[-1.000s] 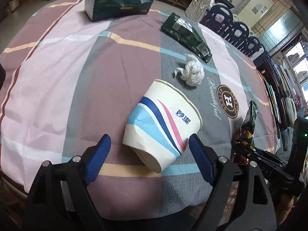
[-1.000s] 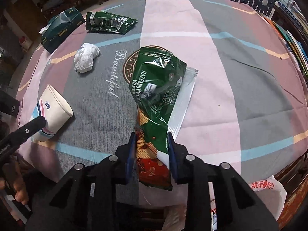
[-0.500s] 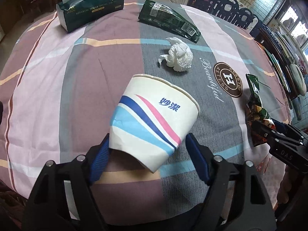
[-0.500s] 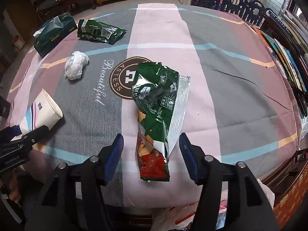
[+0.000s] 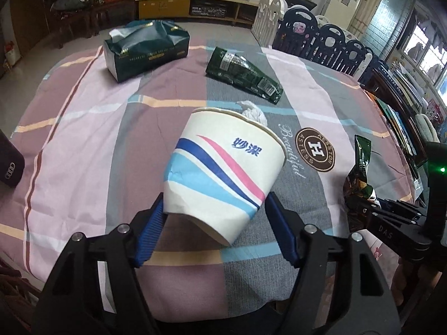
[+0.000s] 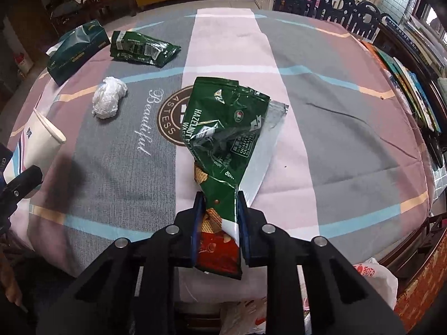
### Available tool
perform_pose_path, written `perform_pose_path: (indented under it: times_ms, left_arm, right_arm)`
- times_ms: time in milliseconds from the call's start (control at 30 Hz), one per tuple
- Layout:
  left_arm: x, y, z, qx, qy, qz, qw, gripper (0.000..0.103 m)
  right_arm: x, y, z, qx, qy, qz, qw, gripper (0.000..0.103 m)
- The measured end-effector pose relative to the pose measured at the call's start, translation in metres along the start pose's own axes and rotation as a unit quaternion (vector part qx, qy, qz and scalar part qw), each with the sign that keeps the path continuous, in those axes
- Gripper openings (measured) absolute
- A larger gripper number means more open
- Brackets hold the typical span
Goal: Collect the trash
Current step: 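Grasp the green snack bag with the right tool while the left holds the cup, then carry the cup and snack bag over the wastebasket and open both tools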
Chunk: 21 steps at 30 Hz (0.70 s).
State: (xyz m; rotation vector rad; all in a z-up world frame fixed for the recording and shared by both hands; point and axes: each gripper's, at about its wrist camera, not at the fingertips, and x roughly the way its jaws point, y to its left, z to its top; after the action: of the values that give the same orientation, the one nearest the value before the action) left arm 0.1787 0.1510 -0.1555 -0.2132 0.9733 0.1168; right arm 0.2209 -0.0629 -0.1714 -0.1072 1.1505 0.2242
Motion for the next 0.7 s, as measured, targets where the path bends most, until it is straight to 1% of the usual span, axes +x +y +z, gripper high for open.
perform_pose_path:
  times_ms: [100,167,267,400,500,700]
  left_arm:
    - [-0.022,-0.013,0.002,0.013,-0.03,0.003,0.9995,0.071]
    - [-0.032,-0.018,0.003,0.016,-0.043,0.0,0.999,0.071]
    - [-0.048,-0.025,0.001,0.016,-0.062,-0.005,0.9979,0.071]
    - [-0.07,-0.034,-0.005,0.017,-0.09,-0.021,0.9956,0.071]
    - [-0.081,-0.043,-0.009,0.023,-0.1,-0.026,0.9944,0.071]
    - [-0.099,-0.053,-0.016,0.028,-0.113,-0.026,0.9929,0.071]
  right_arm:
    - [-0.021,0.002,-0.001,-0.007,-0.024,0.005,1.0,0.024]
    - [-0.032,0.001,-0.002,-0.008,-0.033,0.007,0.999,0.024]
    - [-0.04,0.0,-0.007,-0.005,-0.038,0.009,0.999,0.024]
    - [-0.047,-0.001,-0.016,-0.004,-0.04,0.013,0.999,0.024]
    - [-0.055,-0.003,-0.022,-0.003,-0.045,0.016,0.999,0.024]
    - [-0.085,-0.017,-0.033,0.01,-0.069,0.018,0.997,0.024]
